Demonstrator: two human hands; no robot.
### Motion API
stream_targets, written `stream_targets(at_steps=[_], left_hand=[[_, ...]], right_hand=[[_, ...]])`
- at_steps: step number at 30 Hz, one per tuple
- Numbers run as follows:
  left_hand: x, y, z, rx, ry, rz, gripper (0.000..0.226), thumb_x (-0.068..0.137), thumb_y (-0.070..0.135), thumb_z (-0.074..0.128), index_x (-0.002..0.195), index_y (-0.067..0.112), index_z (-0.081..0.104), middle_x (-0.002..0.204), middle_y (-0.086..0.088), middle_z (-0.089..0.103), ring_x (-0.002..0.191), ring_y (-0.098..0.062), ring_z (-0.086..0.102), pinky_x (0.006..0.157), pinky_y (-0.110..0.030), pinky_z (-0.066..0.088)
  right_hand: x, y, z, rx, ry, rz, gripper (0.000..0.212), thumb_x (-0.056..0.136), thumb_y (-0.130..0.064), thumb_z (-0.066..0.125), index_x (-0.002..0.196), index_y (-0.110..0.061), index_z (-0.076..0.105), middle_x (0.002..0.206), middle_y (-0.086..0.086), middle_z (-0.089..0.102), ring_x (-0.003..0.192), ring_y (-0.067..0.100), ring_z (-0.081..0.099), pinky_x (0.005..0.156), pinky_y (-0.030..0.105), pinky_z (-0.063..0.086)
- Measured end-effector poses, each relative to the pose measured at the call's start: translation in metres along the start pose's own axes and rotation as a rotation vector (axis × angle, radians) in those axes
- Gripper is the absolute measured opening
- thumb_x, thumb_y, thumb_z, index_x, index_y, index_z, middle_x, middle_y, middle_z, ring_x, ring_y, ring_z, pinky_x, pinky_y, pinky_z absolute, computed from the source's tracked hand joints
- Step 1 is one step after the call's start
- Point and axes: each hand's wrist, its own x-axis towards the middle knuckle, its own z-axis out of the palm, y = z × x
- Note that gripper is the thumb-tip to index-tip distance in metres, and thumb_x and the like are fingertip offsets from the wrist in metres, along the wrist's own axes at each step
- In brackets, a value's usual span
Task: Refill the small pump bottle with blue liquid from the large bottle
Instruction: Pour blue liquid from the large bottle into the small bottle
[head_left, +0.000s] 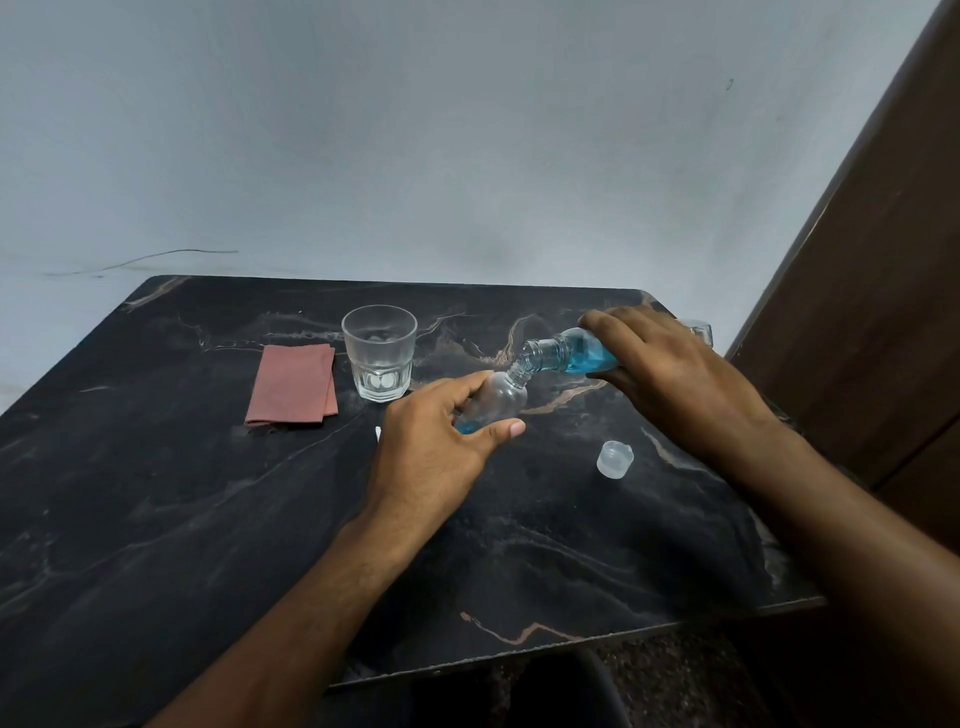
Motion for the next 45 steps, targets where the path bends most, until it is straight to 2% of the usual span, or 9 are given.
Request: stream_targets(at_steps=[4, 7, 15, 25, 31, 45], left_hand=[[0.0003, -0.0011, -0.0003, -0.001, 0.002, 0.003, 0.056, 0.07, 0.037, 0.092, 0.123, 0.033, 0.074, 0.093, 0.033, 0.069, 0.094, 0.009, 0.068, 0.082, -0.014, 0.057], [0.0004, -0.0013, -0.0002, -0.005, 0.001, -0.002, 0.056, 0.071, 0.038, 0.092, 0.123, 0.033, 0.073, 0.097, 0.028, 0.072, 0.095, 0.007, 0.069, 0.085, -0.02, 0.059], [0.0009, -0.0005, -0.0003, -0.005, 0.003, -0.008, 0.058, 0.071, 0.037, 0.091, 0.125, 0.03, 0.073, 0.105, 0.022, 0.074, 0.097, 0.006, 0.069, 0.088, -0.025, 0.061], [0.0009, -0.0006, 0.0006, 0.013, -0.004, -0.004, 0.057, 0.071, 0.038, 0.091, 0.124, 0.033, 0.073, 0.1, 0.025, 0.072, 0.095, 0.008, 0.068, 0.086, -0.02, 0.06], [0.0011, -0.0005, -0.0001, 0.004, -0.005, -0.009, 0.056, 0.071, 0.037, 0.092, 0.124, 0.034, 0.073, 0.1, 0.025, 0.072, 0.096, 0.005, 0.069, 0.088, -0.028, 0.061], [0.0007, 0.0012, -0.0028, 0.012, 0.0, -0.015, 0.057, 0.072, 0.037, 0.091, 0.125, 0.03, 0.073, 0.107, 0.018, 0.075, 0.098, 0.003, 0.07, 0.087, -0.029, 0.062]], right_hand=[[0.0007, -0.0009, -0.0001, -0.007, 0.004, -0.005, 0.054, 0.081, -0.004, 0.082, 0.128, -0.005, 0.055, 0.118, 0.016, 0.066, 0.101, 0.034, 0.062, 0.082, 0.042, 0.051], [0.001, -0.0012, -0.001, -0.012, 0.001, -0.008, 0.055, 0.081, -0.004, 0.082, 0.129, -0.004, 0.055, 0.119, 0.017, 0.066, 0.102, 0.035, 0.063, 0.083, 0.043, 0.052], [0.0023, -0.0004, -0.0031, -0.007, -0.019, -0.005, 0.052, 0.085, -0.003, 0.079, 0.131, -0.003, 0.055, 0.122, 0.019, 0.065, 0.107, 0.037, 0.062, 0.086, 0.046, 0.052], [0.0011, 0.0005, -0.004, -0.01, -0.025, -0.009, 0.053, 0.084, -0.002, 0.079, 0.132, -0.004, 0.055, 0.122, 0.017, 0.065, 0.106, 0.035, 0.061, 0.086, 0.045, 0.051], [0.0025, -0.001, -0.0055, 0.003, -0.029, -0.011, 0.056, 0.081, -0.002, 0.082, 0.13, -0.003, 0.056, 0.12, 0.018, 0.066, 0.104, 0.036, 0.062, 0.086, 0.046, 0.052], [0.0048, -0.0022, -0.0065, -0.019, -0.017, -0.041, 0.055, 0.082, -0.003, 0.081, 0.131, -0.001, 0.056, 0.12, 0.02, 0.066, 0.104, 0.036, 0.063, 0.085, 0.047, 0.053]])
